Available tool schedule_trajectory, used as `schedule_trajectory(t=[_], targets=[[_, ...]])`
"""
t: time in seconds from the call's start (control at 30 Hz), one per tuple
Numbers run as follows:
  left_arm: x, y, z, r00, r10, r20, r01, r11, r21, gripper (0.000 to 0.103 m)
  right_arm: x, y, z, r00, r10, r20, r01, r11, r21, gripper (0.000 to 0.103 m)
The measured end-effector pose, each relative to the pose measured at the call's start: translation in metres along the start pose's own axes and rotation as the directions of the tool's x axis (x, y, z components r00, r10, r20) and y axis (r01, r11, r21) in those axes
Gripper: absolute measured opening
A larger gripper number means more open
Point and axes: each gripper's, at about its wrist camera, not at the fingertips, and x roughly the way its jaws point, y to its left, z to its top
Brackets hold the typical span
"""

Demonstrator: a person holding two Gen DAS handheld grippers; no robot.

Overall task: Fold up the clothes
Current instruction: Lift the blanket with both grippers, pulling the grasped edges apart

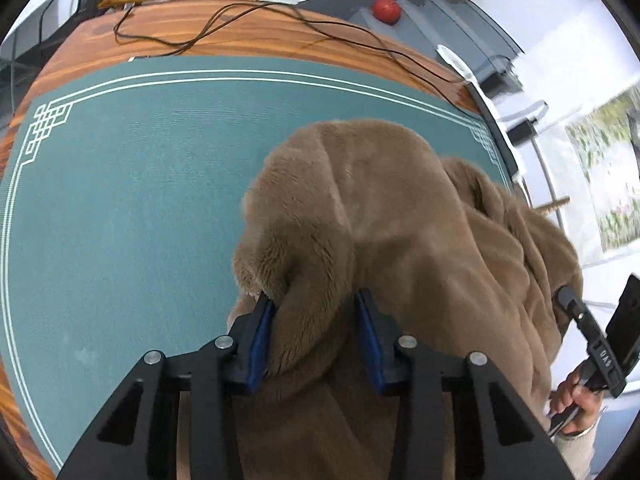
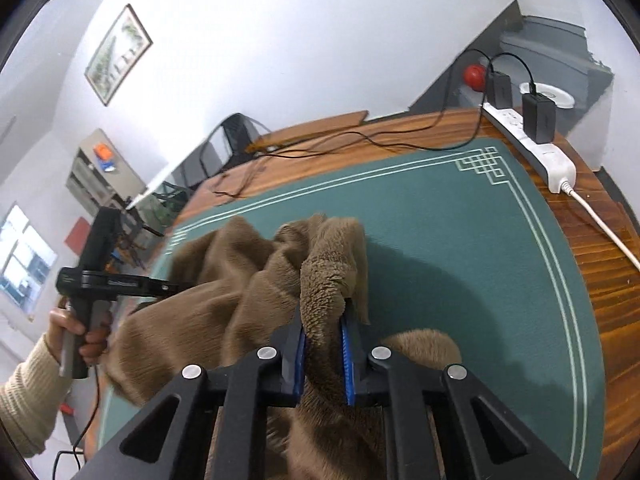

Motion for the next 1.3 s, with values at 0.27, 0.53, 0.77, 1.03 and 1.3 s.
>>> schedule_trajectory(t=[0.27,0.53,0.77,1.03,1.3], targets=[[-0.020,-0.012,-0.053,0.996,0.079,0.042,-0.082,0.994,0.071,0.046,0.001,0.031,-0.055,0.995,0.039,-0.088,-0.042,0.998,-0.041,0.015],[-0.027,-0.003,-0.088,0.997,0.055,0.052,-0.056,0.998,0.017,0.057,0.017,0.048,-0.106,0.992,0.016,-0.128,-0.023,0.998,-0.050,0.015],[-0.064,-0.002,-0.100,0.994,0.048,0.097,-0.047,0.999,-0.016,0.058,0.024,0.048,-0.117,0.995,0.005,-0.103,-0.012,0.997,-0.072,0.015],[-0.095,-0.055,-0.070,0.980,-0.120,0.159,0.112,0.992,0.059,0.080,0.027,0.047,-0.120,0.997,0.009,-0.072,-0.013,0.998,-0.056,0.015],[-0.023,-0.098,0.009,0.984,-0.152,0.089,0.156,0.987,-0.044,0.081,0.031,0.041,-0.116,0.998,0.017,-0.057,-0.020,0.998,-0.052,0.015]])
